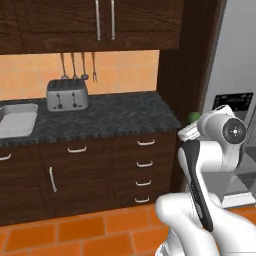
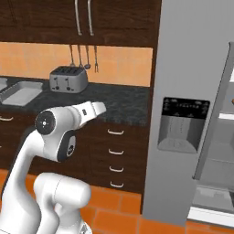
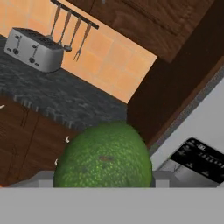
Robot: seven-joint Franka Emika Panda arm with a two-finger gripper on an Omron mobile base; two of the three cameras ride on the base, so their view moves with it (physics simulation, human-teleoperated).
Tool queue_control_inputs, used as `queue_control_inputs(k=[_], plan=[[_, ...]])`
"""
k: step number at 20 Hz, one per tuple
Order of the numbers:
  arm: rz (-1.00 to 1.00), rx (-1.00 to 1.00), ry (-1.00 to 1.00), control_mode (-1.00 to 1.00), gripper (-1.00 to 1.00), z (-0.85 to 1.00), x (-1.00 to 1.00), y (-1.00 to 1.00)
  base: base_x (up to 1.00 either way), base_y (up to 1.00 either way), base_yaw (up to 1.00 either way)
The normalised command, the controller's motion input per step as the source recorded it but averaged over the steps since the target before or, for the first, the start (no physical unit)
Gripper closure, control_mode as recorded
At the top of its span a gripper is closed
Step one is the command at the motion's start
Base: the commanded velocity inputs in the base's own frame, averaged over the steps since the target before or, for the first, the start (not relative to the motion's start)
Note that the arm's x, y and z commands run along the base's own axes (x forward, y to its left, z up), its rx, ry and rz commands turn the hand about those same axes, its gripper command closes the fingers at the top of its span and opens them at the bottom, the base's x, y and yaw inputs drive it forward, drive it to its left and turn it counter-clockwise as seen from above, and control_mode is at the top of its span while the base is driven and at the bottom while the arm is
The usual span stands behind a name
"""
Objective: Place one avocado and one chicken drumstick in each tupperware on the nearby counter, to pack two identical lunches.
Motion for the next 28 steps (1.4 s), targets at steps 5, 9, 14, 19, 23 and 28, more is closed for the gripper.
queue_control_inputs(k=[5,9,14,19,23,28], plan=[[0.0,0.0,0.0,1.0,1.0,0.0,0.0,0.0,0.34,1.0,0.0],[0.0,0.0,0.0,1.0,1.0,0.0,0.0,0.0,0.31,1.0,0.0],[0.0,0.0,0.0,1.0,1.0,0.0,0.0,0.0,0.41,1.0,0.0],[0.0,0.0,0.0,1.0,1.0,0.0,0.0,0.0,0.4,1.0,0.0],[0.0,0.0,0.0,1.0,1.0,0.0,0.0,0.0,0.72,0.94,0.0],[0.0,0.0,0.0,1.0,1.0,0.0,0.0,0.0,0.95,0.22,-0.01]])
